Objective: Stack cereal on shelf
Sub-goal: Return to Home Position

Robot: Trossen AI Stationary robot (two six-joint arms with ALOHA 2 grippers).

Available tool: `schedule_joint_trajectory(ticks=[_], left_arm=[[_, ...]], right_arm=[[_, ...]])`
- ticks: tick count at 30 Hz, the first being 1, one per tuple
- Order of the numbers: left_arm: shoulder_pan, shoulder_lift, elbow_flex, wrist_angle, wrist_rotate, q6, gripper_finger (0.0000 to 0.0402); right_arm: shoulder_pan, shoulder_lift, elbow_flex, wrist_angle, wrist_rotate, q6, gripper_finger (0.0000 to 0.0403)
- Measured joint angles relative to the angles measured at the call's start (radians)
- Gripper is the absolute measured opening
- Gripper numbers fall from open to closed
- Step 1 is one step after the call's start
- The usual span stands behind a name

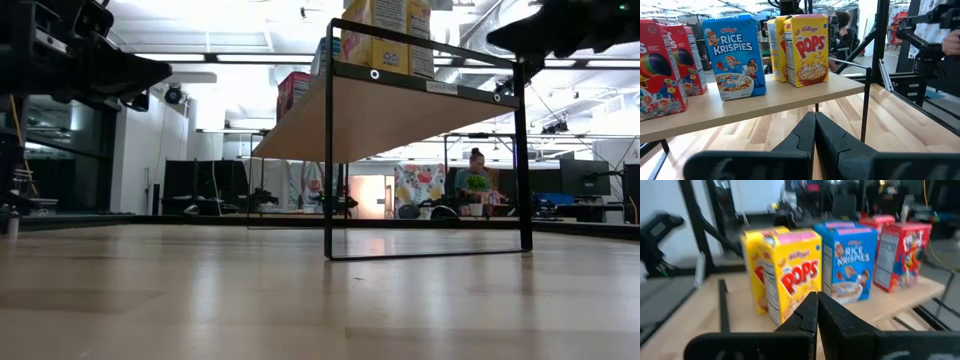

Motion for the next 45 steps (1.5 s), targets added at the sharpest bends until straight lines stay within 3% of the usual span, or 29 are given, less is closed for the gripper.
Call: schedule_joint_trajectory(ticks=[7, 10, 16, 23, 32, 39, 45], left_arm=[[0.000, 0.000, 0.000, 0.000, 0.000, 0.001, 0.0000], [0.000, 0.000, 0.000, 0.000, 0.000, -0.001, 0.0000], [0.000, 0.001, 0.000, 0.000, 0.000, 0.001, 0.0000], [0.000, 0.001, 0.000, 0.000, 0.000, 0.000, 0.0000], [-0.003, -0.005, 0.000, -0.005, 0.000, 0.000, 0.0000], [-0.021, -0.127, 0.002, -0.054, 0.000, -0.001, 0.0000], [-0.021, -0.320, 0.002, -0.220, 0.000, 0.000, 0.0000]], right_arm=[[-0.003, -0.184, -0.289, 0.317, -0.031, 0.002, 0.0000], [-0.009, -0.251, -0.346, 0.352, -0.043, 0.013, 0.0000], [0.001, -0.304, -0.346, 0.197, -0.083, 0.027, 0.0000], [0.001, -0.301, -0.346, 0.140, 0.105, 0.054, 0.0000], [0.002, -0.302, -0.346, 0.138, 0.116, 0.077, 0.0000], [0.022, -0.308, -0.347, 0.139, 0.115, 0.077, 0.0000], [0.055, -0.308, -0.347, 0.139, 0.115, 0.077, 0.0000]])
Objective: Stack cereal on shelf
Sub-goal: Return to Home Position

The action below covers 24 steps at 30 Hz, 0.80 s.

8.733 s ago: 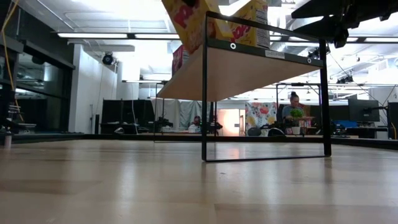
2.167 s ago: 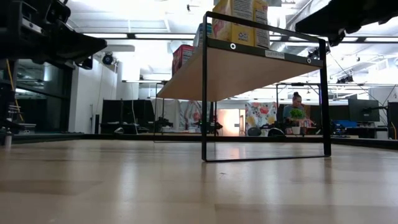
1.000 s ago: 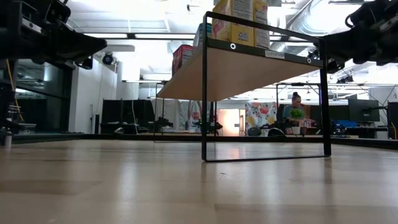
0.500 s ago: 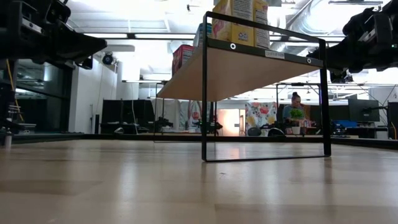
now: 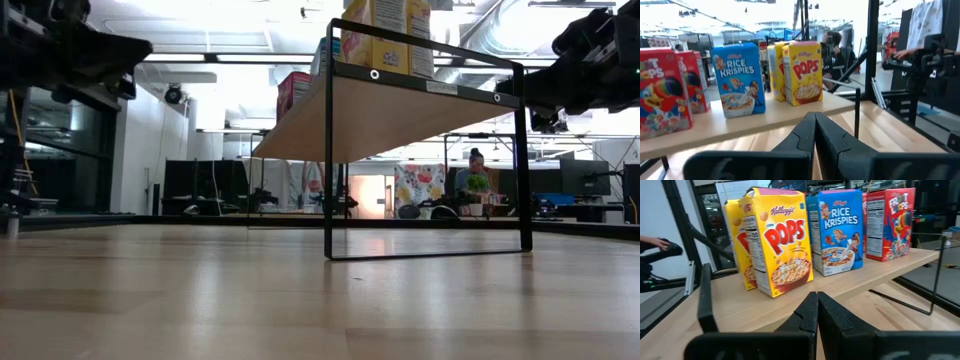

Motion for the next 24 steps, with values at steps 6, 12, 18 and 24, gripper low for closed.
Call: schedule_joint_trajectory(ticks=[6, 12, 18, 24], left_arm=[[-0.008, -0.026, 0.001, -0.128, -0.010, -0.001, 0.0000], [-0.015, -0.024, -0.001, -0.132, -0.008, -0.001, 0.0000], [-0.015, -0.024, -0.001, -0.129, -0.008, -0.001, 0.0000], [-0.015, -0.024, -0.001, -0.129, -0.008, 0.000, 0.0000]], right_arm=[[0.020, 0.000, 0.000, 0.000, -0.003, 0.000, 0.0000], [0.020, 0.000, 0.000, 0.000, -0.003, 0.000, 0.0000], [0.020, 0.000, 0.000, 0.000, -0.002, 0.000, 0.0000], [0.020, 0.000, -0.001, 0.000, -0.002, 0.000, 0.0000]])
